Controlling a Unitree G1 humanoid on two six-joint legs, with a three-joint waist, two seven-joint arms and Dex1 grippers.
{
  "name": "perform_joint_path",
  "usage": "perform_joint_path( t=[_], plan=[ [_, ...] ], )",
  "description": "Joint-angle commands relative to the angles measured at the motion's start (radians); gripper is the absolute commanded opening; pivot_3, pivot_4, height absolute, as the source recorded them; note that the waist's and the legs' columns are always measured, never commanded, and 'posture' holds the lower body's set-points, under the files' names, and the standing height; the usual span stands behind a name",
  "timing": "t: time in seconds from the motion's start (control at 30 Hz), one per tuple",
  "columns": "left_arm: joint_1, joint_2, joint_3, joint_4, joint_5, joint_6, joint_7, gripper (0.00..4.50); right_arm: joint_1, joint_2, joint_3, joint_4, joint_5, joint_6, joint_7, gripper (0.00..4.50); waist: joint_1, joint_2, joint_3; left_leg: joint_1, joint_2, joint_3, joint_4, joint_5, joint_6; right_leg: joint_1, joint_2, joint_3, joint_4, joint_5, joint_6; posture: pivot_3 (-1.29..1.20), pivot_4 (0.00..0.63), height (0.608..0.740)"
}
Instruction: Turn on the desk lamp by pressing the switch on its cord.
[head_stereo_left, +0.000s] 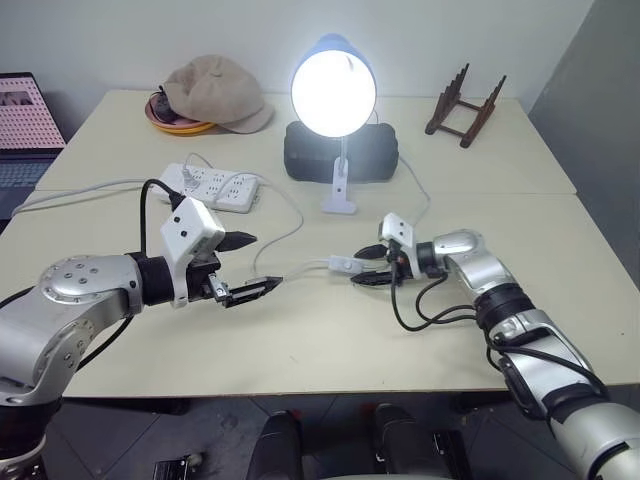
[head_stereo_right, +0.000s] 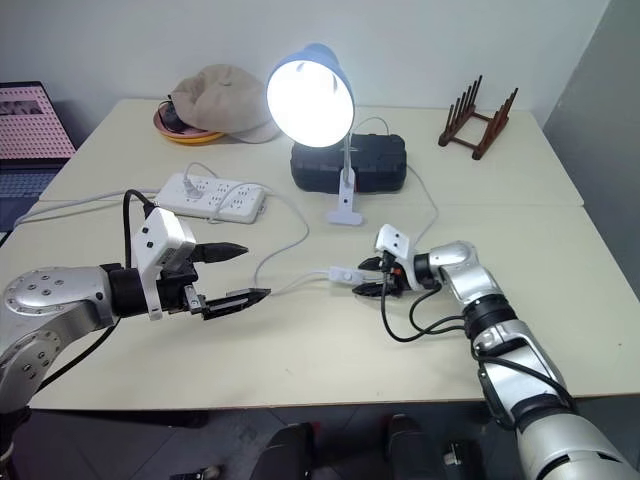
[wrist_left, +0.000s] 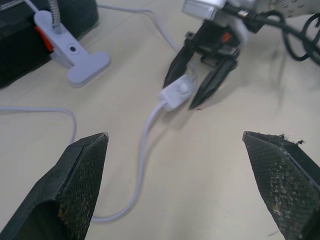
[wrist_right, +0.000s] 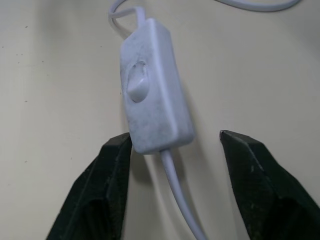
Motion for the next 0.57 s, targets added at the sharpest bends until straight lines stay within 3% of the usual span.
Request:
perform_joint_path(
  t=[0.03, 0.1, 0.37, 0.57],
  plan=[
    [-0.048, 0.004, 0.004, 0.034, 0.032, -0.036, -0.052, 4.5, 0.033, -0.068, -0.061, -0.203, 0.062, 0.067, 0.032, 4.1, -0.001, 0.0, 0.0, 0.0, 0.0, 0.0, 0.0, 0.0, 0.0, 0.0, 0.0, 0.0, 0.0, 0.0, 0.0, 0.0, 0.15, 0.74],
    [-0.069, 0.012, 0.003, 0.059, 0.038, -0.03, -0.078, 4.5, 0.065, -0.123, -0.087, -0.316, 0.091, 0.122, 0.047, 4.46, -0.001, 0.001, 0.001, 0.0, 0.0, 0.0, 0.0, 0.0, 0.0, 0.0, 0.0, 0.0, 0.001, 0.0, 0.0, 0.0, 0.15, 0.74],
    [-0.127, 0.09, 0.024, 0.176, 0.049, 0.0, -0.204, 4.5, 0.219, -0.361, -0.199, -0.715, 0.272, 0.431, 0.101, 4.48, 0.003, 0.002, 0.001, 0.0, 0.0, 0.0, 0.0, 0.0, 0.0, -0.001, 0.0, 0.0, 0.002, -0.001, 0.001, 0.0, 0.15, 0.74],
    [-0.135, 0.09, 0.002, 0.217, 0.095, -0.033, -0.255, 4.5, 0.301, -0.404, -0.245, -0.837, 0.317, 0.493, 0.029, 4.48, -0.002, 0.002, 0.001, 0.0, 0.0, 0.0, 0.001, 0.0, 0.0, -0.002, 0.0, 0.0, 0.003, -0.003, -0.004, 0.0, 0.15, 0.74]
  ],
)
